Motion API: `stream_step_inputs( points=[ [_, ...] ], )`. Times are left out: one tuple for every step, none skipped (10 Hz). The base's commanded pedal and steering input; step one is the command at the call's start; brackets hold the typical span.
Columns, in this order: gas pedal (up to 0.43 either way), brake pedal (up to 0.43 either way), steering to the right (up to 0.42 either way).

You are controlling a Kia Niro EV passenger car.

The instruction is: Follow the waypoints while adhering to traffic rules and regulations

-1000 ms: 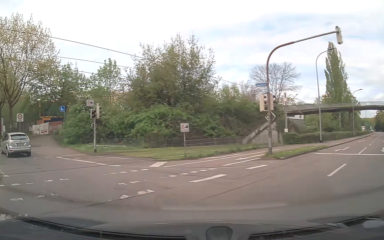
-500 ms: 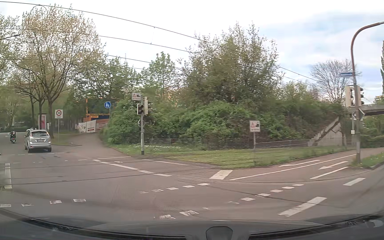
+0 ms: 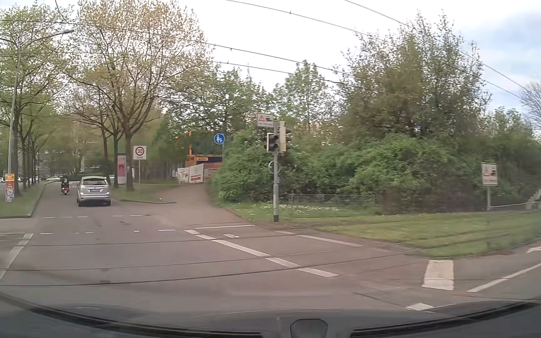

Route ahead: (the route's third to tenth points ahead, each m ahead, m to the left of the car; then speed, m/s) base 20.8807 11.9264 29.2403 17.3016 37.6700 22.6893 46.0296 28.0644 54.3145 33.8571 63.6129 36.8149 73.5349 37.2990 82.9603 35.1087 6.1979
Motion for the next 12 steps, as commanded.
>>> stream_step_inputs(
  points=[
    [0.039,0.000,-0.265],
    [0.039,0.000,-0.255],
    [0.039,0.000,-0.245],
    [0.039,0.000,-0.238],
    [0.039,0.000,-0.230],
    [0.039,0.000,-0.226],
    [0.039,0.000,-0.221],
    [0.039,0.000,-0.214],
    [0.039,0.000,-0.205],
    [0.039,0.000,-0.199],
    [0.039,0.000,-0.194],
    [0.039,0.000,-0.184]
  ],
)
